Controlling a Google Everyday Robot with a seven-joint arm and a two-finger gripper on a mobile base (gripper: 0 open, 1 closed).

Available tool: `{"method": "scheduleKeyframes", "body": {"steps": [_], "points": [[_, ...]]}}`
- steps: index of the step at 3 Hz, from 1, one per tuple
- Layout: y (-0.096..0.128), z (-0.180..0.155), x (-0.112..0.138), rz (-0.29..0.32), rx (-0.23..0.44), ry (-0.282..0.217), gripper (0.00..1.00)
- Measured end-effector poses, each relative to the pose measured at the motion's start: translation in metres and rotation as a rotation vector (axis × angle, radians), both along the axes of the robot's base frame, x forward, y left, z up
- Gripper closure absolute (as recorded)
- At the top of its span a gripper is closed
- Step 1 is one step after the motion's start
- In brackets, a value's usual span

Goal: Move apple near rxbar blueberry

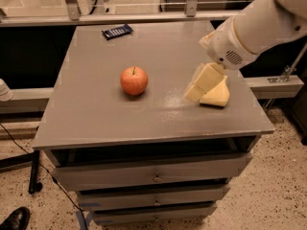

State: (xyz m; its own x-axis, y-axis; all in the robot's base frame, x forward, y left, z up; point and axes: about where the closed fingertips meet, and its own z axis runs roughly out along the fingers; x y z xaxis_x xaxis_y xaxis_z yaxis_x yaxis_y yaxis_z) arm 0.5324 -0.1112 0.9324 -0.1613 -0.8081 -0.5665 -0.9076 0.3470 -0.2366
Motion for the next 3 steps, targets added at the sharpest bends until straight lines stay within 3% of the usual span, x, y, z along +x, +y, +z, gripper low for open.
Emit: {"method": "scheduleKeyframes", "body": {"steps": [1, 3], "points": [[0.044, -0.020, 0.023, 0.000, 0.138, 0.024, 0.00], [0.118, -0.054, 0.043, 0.013, 0.358, 0.071, 0.00]]}}
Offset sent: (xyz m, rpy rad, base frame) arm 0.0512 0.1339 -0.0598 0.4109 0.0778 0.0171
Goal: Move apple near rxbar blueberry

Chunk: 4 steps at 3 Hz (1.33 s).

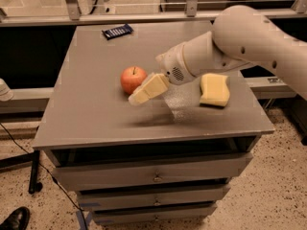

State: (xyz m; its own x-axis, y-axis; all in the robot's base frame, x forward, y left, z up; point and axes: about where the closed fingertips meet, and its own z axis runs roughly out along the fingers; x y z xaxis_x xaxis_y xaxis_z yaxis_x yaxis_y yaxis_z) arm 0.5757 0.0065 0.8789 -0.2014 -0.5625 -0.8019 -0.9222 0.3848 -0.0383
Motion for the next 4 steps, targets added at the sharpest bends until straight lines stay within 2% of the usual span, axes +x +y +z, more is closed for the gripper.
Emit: {"method": "scheduleKeyframes", "body": {"steps": [1, 2, 3, 4], "points": [[0.030, -0.009, 0.004, 0.021, 0.081, 0.006, 0.00], [0.047, -0.017, 0.007, 0.030, 0.118, 0.000, 0.17], [0.052, -0.019, 0.011, 0.026, 0.133, -0.017, 0.39], [0.041, -0.013, 0.024, -0.002, 0.129, -0.046, 0.63]]}}
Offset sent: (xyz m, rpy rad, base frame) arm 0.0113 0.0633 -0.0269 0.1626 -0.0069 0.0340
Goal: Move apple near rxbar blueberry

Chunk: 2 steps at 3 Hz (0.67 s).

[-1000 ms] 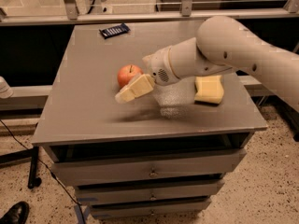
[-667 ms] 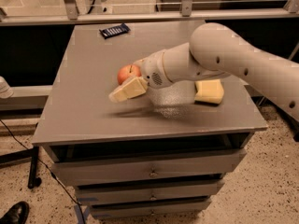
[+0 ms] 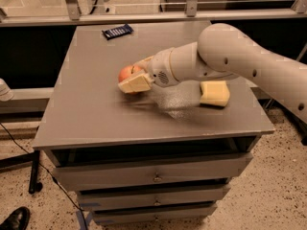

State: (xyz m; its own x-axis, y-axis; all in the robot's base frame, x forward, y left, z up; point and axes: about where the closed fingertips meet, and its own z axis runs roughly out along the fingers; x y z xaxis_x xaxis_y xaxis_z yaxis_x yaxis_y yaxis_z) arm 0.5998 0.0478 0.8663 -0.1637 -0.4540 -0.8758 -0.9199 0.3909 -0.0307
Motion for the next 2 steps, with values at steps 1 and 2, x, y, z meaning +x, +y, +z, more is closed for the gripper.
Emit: {"method": "scheduleKeyframes", "body": {"steps": [1, 2], "points": [[-0.0280, 0.0250, 0.0261, -0.043, -0.040, -0.066, 0.86], [-0.0306, 0.0304, 0.0296, -0.050, -0.039, -0.076, 1.00]]}}
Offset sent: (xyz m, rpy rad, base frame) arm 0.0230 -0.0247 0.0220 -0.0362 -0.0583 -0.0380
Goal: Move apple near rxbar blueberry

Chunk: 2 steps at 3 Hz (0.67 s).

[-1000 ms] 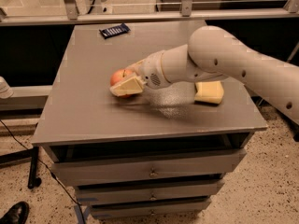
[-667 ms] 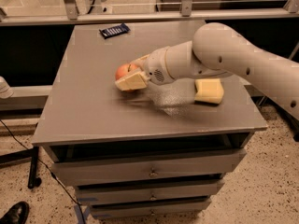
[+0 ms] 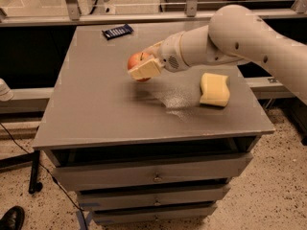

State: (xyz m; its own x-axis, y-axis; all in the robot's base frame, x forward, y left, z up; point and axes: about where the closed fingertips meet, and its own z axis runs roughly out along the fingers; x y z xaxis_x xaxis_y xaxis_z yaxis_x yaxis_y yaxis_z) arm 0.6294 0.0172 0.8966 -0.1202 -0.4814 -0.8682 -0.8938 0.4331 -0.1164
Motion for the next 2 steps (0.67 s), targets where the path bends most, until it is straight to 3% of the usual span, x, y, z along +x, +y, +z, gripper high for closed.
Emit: {"method": "scheduleKeyframes", "body": {"steps": [1, 2], "points": [[0.000, 0.000, 0.000, 0.000, 0.000, 0.000, 1.00], [-0.004, 0.006, 0.022, -0.051, 0.038, -0.036, 1.00]]}}
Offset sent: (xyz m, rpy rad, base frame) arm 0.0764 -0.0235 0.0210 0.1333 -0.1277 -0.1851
